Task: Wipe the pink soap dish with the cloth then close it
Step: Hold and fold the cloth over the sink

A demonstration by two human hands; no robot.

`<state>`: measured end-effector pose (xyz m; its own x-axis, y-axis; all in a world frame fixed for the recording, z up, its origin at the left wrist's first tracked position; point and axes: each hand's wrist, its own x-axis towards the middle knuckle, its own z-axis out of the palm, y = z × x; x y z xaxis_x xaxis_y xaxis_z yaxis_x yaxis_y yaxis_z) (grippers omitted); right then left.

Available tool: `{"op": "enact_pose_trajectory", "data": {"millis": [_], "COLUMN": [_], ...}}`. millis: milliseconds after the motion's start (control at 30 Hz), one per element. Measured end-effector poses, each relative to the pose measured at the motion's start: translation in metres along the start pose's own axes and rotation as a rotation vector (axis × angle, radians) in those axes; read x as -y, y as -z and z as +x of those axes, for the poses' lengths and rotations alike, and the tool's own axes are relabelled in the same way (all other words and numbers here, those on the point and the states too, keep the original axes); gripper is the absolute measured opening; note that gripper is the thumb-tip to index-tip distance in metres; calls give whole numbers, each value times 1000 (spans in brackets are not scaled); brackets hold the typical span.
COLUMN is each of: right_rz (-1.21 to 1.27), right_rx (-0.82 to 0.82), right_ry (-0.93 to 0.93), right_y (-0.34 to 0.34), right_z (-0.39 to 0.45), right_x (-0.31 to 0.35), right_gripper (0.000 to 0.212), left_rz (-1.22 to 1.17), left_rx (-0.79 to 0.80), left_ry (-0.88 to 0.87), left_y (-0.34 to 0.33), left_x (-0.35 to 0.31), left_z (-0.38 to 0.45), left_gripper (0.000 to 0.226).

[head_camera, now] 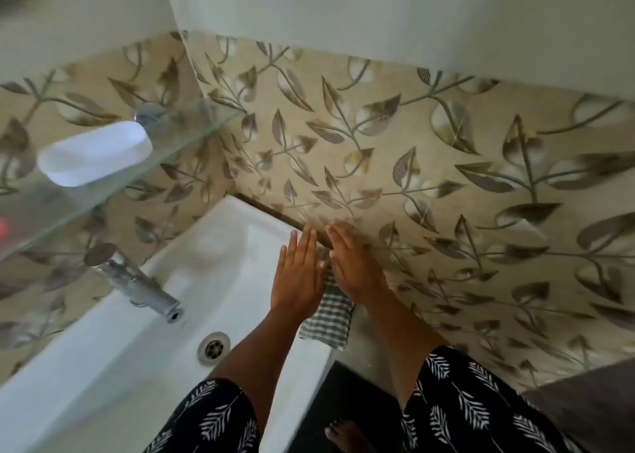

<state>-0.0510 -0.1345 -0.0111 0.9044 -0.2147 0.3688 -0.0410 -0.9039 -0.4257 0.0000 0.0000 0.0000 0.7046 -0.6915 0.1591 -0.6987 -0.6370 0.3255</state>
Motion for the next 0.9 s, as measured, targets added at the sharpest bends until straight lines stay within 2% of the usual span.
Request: {"op": "enact_pose_trajectory", "data": {"millis": [100,267,333,467,533,633,800,900], "right_rz": [73,253,278,328,333,325,345,439], "right_rx": [37,237,302,315,294,237,228,245], "right_ry": [-53,-264,-319,-389,-426,-484,-545,-598], "right_y": [-6,-8,-8,-7,-7,-7,3,14], "right_z": [-1,3,4,4,2,1,4,9], "right_x": [-6,-10,-10,-8,-8,-8,1,7], "right_gripper": [46,45,45,44,39,23,24,28], "left_rz": [-49,-284,-349,-418,-431,-520,-829,-937], "left_rx": [27,72,142,288,358,390,439,470], "left_ry": [110,442,543,676,698,679,734,708], "left_y": [-8,-20,-24,-30,-29,-26,-21,-12], "left_x": [9,10,9,14,16,19,30,32], "left_z": [-4,-3,-2,-6,-9,-12,-22,-29], "left_gripper": [58,56,49,38,36,52,75,66]}}
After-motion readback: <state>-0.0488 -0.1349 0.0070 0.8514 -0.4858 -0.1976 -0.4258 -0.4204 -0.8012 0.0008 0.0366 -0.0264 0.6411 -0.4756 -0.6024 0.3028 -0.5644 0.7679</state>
